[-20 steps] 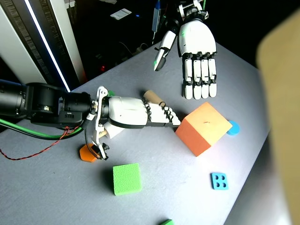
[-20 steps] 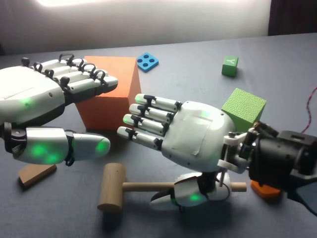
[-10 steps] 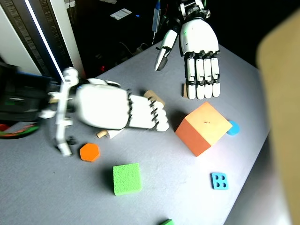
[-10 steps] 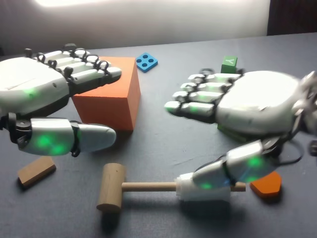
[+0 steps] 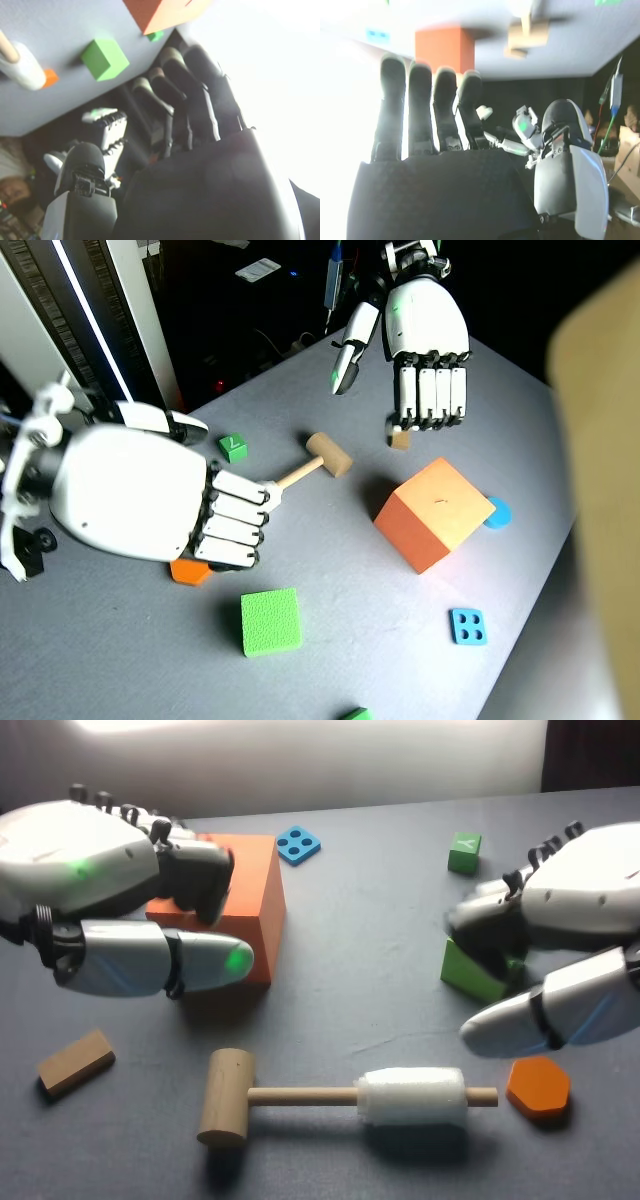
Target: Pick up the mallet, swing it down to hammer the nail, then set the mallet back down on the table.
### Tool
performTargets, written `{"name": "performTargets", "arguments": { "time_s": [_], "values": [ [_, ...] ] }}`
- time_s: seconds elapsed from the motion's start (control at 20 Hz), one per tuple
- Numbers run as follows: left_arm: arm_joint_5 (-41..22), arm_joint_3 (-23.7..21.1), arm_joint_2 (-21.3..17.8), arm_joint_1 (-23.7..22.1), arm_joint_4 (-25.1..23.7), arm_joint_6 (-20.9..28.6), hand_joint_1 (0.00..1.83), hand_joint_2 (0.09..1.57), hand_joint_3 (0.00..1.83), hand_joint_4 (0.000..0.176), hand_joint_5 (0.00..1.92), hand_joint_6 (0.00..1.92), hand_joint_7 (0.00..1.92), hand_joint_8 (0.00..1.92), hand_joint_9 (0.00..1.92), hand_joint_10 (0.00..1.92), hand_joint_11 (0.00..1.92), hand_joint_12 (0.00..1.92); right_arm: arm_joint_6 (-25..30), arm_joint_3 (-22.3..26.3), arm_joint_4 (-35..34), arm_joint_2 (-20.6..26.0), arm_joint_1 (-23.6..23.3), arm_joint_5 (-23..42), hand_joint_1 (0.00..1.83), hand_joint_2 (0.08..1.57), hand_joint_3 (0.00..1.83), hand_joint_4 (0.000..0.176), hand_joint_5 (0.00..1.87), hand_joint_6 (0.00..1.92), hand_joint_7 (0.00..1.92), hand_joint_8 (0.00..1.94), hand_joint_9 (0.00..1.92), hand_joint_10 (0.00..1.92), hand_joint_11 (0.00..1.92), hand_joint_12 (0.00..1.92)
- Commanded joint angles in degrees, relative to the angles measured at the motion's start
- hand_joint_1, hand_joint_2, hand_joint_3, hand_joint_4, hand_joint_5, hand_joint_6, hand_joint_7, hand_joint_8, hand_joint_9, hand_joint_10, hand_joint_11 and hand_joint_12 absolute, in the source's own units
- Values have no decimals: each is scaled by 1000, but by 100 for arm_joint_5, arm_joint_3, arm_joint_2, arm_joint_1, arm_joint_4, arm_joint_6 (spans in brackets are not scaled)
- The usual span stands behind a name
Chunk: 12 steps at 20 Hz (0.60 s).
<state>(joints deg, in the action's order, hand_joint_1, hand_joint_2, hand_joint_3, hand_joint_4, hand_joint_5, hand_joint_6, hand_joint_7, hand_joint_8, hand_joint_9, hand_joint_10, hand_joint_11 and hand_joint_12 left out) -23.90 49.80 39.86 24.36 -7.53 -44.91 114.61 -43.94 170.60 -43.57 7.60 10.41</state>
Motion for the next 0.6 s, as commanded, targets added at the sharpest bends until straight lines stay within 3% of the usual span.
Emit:
{"name": "performTargets", "arguments": {
  "time_s": [0.0, 0.05, 0.1, 0.15, 0.2, 0.3, 0.55],
  "values": [
    [-438, -17, -9, -129, 62, -36, 153, 1271, 2, 0, 1146, 1907, 1204, 1915, 1169, 1919, 1122, 1921, 16, 18, 197, 105, -94, -374, 204, 1098, 0, 0, 1237, 1921, 1291, 1941, 1317, 1921, 1431, 1921],
    [-405, -40, -8, -204, 62, -75, 275, 1222, 3, 0, 1316, 1918, 1374, 1920, 1368, 1921, 1314, 1921, -62, 30, 197, 168, -122, -381, 268, 1134, 5, 0, 1553, 1921, 1625, 1941, 1648, 1921, 1709, 1921],
    [-381, -73, -8, -264, 62, -100, 382, 1217, 3, 0, 1350, 1920, 1418, 1921, 1420, 1921, 1361, 1921, -162, 44, 197, 228, -118, -443, 364, 1192, 16, 46, 1698, 1921, 1780, 1941, 1797, 1921, 1815, 1921],
    [-346, -111, -7, -310, 62, -116, 767, 1248, 2, 0, 1287, 1921, 1400, 1921, 1425, 1921, 1435, 1921, -291, 54, 197, 275, -78, -564, 578, 1346, 47, 112, 1785, 1921, 1881, 1941, 1896, 1921, 1879, 1921],
    [-319, -154, -5, -339, 63, -116, 1063, 1261, 0, 0, 1336, 1921, 1444, 1921, 1478, 1921, 1516, 1921, -443, 55, 197, 304, -4, -773, 845, 1413, 51, 163, 1812, 1921, 1913, 1941, 1916, 1921, 1913, 1921],
    [-263, -197, 7, -393, 63, -112, 1233, 1259, 0, 0, 1371, 1921, 1425, 1921, 1459, 1921, 1495, 1921, -556, 54, 197, 320, 64, -943, 1001, 1456, 57, 175, 1731, 1921, 1878, 1941, 1921, 1921, 1921, 1921],
    [-297, -187, 10, -425, 63, -93, 1235, 1247, 2, 5, 1291, 1921, 1341, 1921, 1345, 1921, 1343, 1921, -455, 55, 197, 285, -68, -1092, 922, 1456, 75, 176, 1665, 1921, 1803, 1941, 1832, 1921, 1830, 1921]
  ]
}}
